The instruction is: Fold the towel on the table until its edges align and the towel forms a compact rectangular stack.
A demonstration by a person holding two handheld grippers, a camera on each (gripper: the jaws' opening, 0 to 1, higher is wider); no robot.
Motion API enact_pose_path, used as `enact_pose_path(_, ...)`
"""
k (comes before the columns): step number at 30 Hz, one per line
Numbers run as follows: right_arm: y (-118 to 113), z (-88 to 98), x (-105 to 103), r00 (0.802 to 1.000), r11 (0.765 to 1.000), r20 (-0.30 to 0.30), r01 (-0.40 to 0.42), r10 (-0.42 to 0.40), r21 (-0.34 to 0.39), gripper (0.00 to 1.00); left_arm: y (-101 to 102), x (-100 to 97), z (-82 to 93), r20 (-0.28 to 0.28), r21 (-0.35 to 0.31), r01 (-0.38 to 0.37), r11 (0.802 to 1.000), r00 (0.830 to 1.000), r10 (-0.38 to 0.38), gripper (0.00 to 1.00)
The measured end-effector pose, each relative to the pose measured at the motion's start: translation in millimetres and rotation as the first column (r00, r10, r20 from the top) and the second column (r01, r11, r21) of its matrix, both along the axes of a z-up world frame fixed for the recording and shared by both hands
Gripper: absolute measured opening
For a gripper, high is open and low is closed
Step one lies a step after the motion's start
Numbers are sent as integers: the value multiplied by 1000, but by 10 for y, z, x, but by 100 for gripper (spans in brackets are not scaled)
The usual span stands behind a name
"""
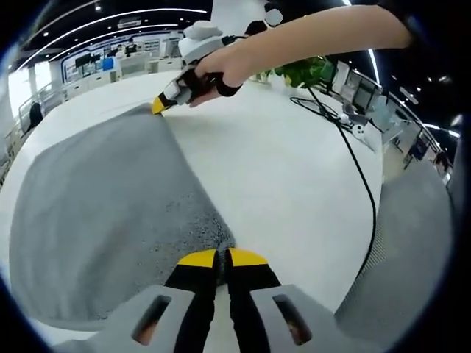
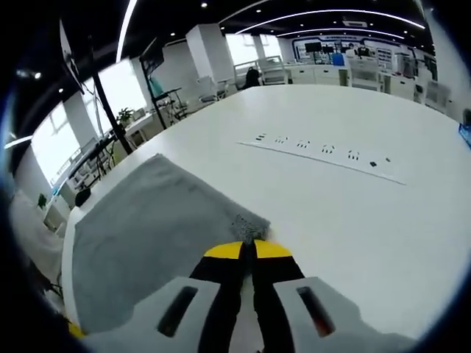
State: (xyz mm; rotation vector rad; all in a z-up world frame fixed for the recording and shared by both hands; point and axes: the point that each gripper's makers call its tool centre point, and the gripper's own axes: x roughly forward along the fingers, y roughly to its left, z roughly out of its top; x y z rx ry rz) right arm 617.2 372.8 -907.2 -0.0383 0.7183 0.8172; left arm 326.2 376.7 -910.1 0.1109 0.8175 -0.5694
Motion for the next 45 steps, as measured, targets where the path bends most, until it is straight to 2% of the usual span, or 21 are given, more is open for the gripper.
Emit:
enact_pose_path(7,-381,8,23,1000,999,5,26,-26,-31,2,-372,43,-2,-1,-30,75,997,997,-75,5)
enact_pose_path(15,-806,-21,36,998,996,1,65,-65,-53,2,-825,46,-6,-1,-58,171,984,985,-171,5)
enact_pose_path(26,-1375,-49,29,995,992,8,103,-103,-77,2,-1483,21,3,1,-86,317,944,948,-319,4)
enact_pose_path(27,-1388,-49,26,995,991,7,105,-104,-78,2,-1494,20,3,1,-86,320,944,947,-321,4)
enact_pose_path(29,-1510,-54,37,993,990,8,117,-116,-80,2,-1645,12,-8,8,-91,352,932,936,-353,4)
enact_pose_path(37,-1756,-68,64,991,986,26,134,-132,-94,2,-1985,46,-1,8,-131,382,915,923,-384,4)
enact_pose_path(40,-1917,-80,32,986,981,30,164,-162,-100,2,-2167,46,-2,9,-158,393,906,918,-396,4)
enact_pose_path(45,-2063,-46,-33,982,978,36,186,-184,-97,2,-2342,44,-9,12,-179,410,894,910,-415,4)
